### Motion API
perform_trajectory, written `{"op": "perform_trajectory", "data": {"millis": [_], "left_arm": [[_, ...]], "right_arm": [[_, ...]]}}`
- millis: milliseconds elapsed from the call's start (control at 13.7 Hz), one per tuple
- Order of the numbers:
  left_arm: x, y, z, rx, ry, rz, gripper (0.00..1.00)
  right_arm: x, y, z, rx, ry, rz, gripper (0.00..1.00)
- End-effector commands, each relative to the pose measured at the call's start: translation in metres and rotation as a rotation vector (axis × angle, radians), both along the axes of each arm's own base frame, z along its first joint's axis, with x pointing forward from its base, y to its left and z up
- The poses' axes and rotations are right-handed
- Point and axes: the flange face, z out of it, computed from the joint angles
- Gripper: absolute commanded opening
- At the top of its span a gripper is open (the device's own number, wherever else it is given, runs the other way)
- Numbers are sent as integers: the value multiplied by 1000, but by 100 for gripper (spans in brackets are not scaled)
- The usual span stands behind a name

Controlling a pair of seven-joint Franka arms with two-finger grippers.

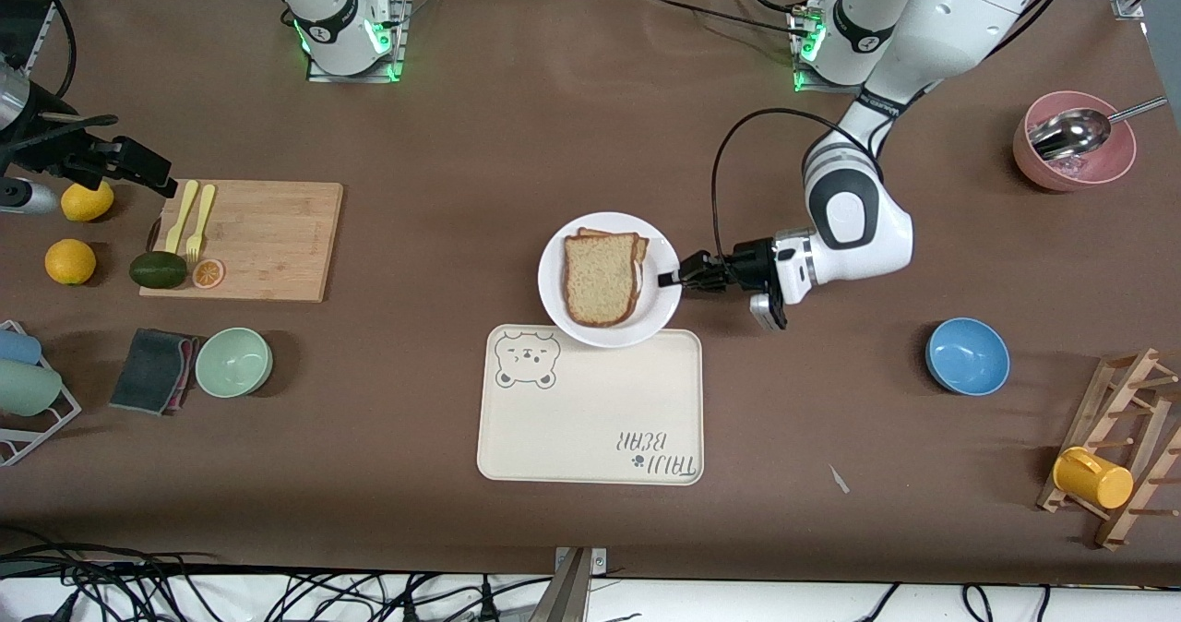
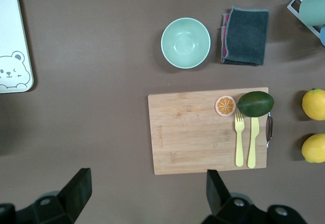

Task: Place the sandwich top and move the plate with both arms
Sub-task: 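Slide the white plate with the left gripper onto the bear tray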

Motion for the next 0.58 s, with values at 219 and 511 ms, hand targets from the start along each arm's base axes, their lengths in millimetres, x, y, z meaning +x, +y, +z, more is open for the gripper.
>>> {"op": "perform_trajectory", "data": {"millis": [219, 511], "left_arm": [[92, -18, -3, 21, 85, -9, 0], [114, -29, -29, 21, 60, -24, 0]], "right_arm": [[-6, 6, 4, 11, -9, -13, 100], [-6, 6, 3, 12, -7, -15, 100]]}}
